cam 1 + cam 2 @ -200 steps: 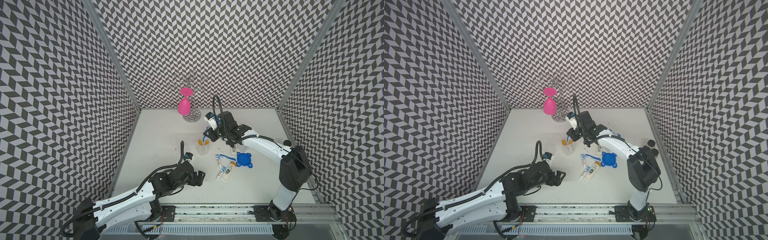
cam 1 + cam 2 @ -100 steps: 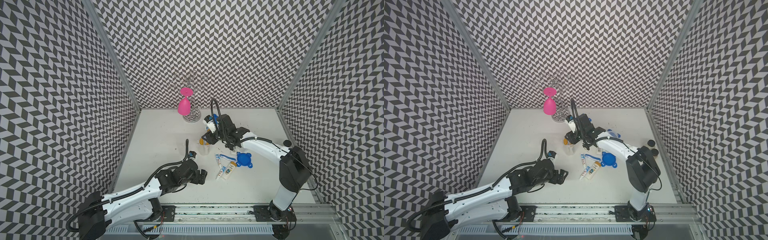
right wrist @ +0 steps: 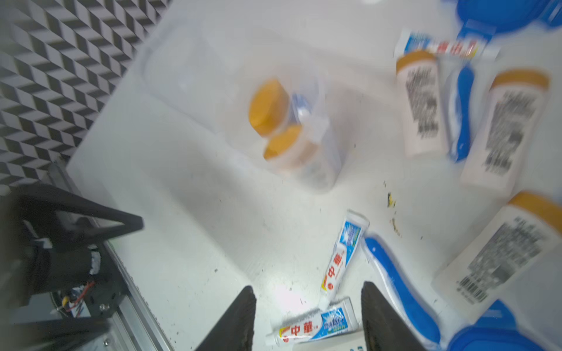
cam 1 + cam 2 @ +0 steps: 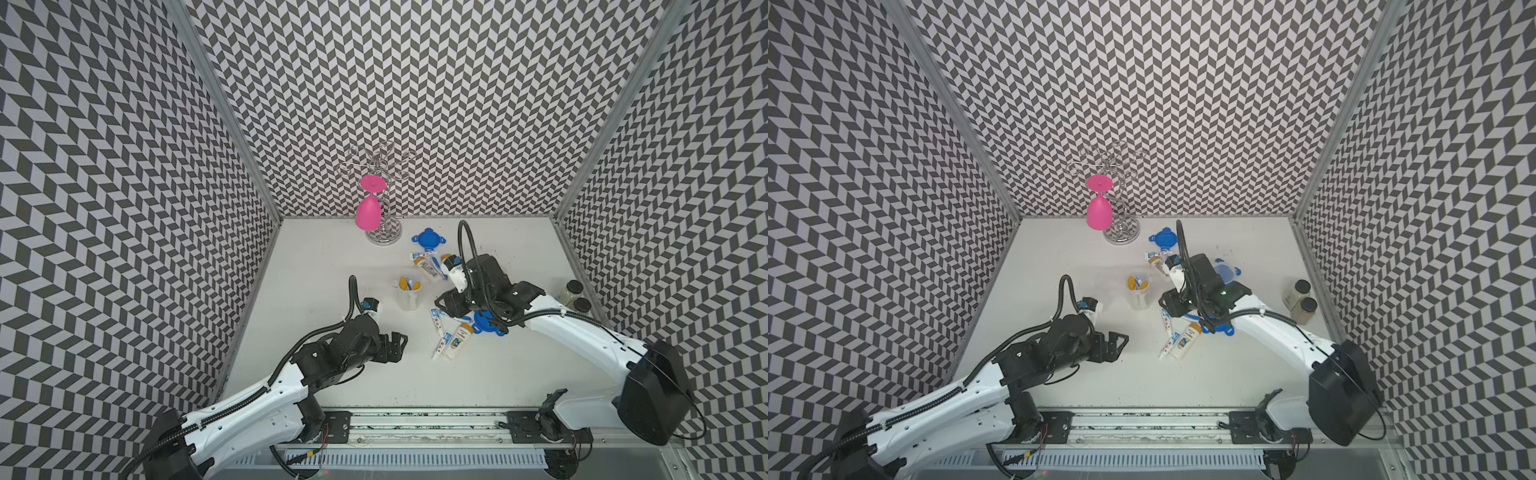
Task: Pack away toiletry kits
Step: Pick up the toiletry item from the center of the board.
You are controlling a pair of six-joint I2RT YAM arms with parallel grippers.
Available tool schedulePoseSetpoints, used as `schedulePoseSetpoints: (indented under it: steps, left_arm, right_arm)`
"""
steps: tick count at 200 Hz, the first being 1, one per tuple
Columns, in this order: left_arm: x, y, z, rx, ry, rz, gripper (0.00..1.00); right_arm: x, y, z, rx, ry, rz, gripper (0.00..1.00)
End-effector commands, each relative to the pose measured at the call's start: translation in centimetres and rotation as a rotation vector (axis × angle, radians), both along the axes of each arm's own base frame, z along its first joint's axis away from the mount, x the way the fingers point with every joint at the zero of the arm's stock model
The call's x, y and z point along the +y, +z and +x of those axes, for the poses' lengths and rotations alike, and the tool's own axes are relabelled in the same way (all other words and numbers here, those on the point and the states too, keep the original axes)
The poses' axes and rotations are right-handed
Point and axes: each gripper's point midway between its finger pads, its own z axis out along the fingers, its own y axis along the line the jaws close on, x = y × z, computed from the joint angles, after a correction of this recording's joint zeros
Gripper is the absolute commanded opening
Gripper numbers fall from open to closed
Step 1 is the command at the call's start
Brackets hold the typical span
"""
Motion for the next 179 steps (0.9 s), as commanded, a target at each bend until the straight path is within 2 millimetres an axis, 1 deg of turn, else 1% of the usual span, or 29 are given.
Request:
schedulePoseSetpoints:
  steps: [1,8,24,60,76,89,111,120,130,152,171,179]
  left_arm:
    - [0.3,0.0,0.1,0.013,-0.002,-0.019,0.95]
    - [0.3,0.4,0.3,0.005,-0.002,-0.027,0.95]
    - [0.5,0.9,0.5,-0.005,0.004,-0.029,0.95]
    - [0.8,1.0,0.5,-0.002,0.020,-0.037,0.95]
    - [1.0,1.0,0.5,-0.001,0.031,-0.040,0.95]
    - [1.0,1.2,0.6,-0.006,0.033,-0.044,0.95]
    - [1.0,0.7,0.6,-0.010,0.026,-0.046,0.95]
    - [0.9,0.5,0.6,-0.008,0.023,-0.045,0.95]
    - [0.9,0.3,0.6,-0.006,0.022,-0.041,0.95]
    - [0.9,0.8,0.8,-0.025,0.027,-0.045,0.94]
    - [1.0,1.2,0.9,-0.034,0.028,-0.046,0.94]
    - [0.9,1.1,0.8,-0.034,0.024,-0.049,0.94]
  right_arm:
    - [0.3,-4.1,-0.6,0.118,0.018,-0.037,0.53]
    - [0.3,-5.2,-0.7,0.133,0.021,-0.049,0.52]
    - [0.4,-6.7,-0.4,0.132,0.020,-0.052,0.51]
    - [1.2,-8.3,0.5,0.126,0.037,-0.057,0.46]
    - [1.2,-9.0,0.7,0.122,0.037,-0.069,0.41]
    - [1.0,-9.9,0.5,0.133,0.039,-0.089,0.38]
    - [0.6,-11.3,-0.3,0.157,0.046,-0.146,0.36]
    - [0.2,-11.9,-0.4,0.157,0.029,-0.189,0.35]
    - [-0.2,-12.3,-0.5,0.160,0.019,-0.210,0.35]
    - [-0.9,-12.9,-0.5,0.164,-0.003,-0.239,0.31]
    - [-1.4,-13.4,-0.9,0.174,-0.010,-0.256,0.22]
    - [-1.6,-13.3,-0.9,0.167,-0.017,-0.260,0.20]
